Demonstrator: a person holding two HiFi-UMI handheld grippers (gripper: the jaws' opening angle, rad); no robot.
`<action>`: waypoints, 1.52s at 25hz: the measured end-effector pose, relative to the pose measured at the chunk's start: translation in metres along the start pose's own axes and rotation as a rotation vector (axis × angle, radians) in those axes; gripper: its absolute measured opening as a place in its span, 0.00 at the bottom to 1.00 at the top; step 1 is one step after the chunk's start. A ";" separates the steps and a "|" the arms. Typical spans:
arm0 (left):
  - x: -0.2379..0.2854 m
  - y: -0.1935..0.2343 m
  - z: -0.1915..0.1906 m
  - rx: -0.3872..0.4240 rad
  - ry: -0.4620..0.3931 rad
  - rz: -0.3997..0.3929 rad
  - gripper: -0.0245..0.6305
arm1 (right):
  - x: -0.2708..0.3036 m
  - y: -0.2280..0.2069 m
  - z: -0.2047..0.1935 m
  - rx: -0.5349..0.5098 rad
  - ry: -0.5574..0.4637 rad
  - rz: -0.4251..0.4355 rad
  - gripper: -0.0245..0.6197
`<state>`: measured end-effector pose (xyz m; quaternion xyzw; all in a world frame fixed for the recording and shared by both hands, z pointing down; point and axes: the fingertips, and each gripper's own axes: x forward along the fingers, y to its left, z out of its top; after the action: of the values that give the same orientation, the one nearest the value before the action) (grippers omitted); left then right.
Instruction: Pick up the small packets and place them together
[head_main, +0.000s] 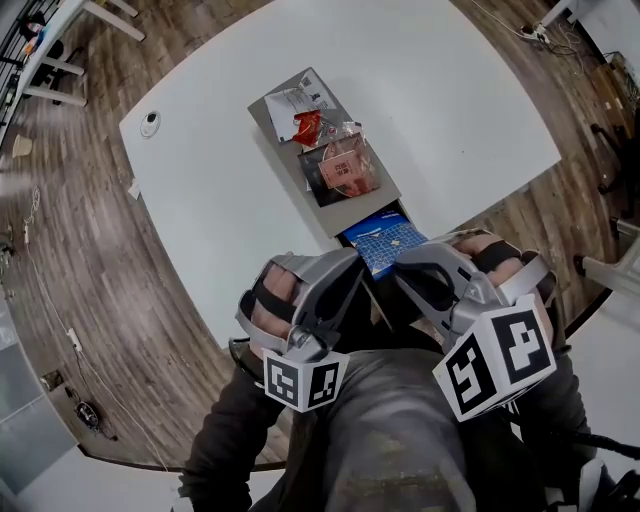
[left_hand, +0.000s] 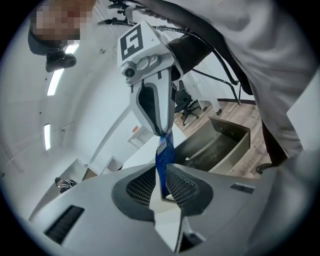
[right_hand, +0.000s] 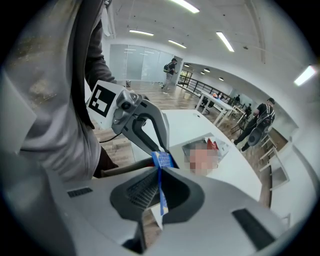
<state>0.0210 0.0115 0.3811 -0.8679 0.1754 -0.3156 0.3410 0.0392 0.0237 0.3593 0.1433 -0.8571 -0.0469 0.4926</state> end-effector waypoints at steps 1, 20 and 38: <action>0.001 0.001 0.000 0.006 -0.003 -0.001 0.11 | 0.000 -0.001 0.000 0.001 0.000 -0.003 0.07; -0.017 0.013 0.008 -0.595 -0.177 -0.108 0.15 | -0.001 -0.005 0.003 0.050 -0.032 -0.012 0.07; -0.010 0.004 -0.019 -0.296 -0.038 -0.013 0.27 | 0.001 -0.007 0.006 0.056 -0.037 -0.013 0.07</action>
<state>0.0008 0.0043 0.3849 -0.9157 0.2078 -0.2722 0.2104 0.0344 0.0167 0.3554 0.1617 -0.8661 -0.0289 0.4721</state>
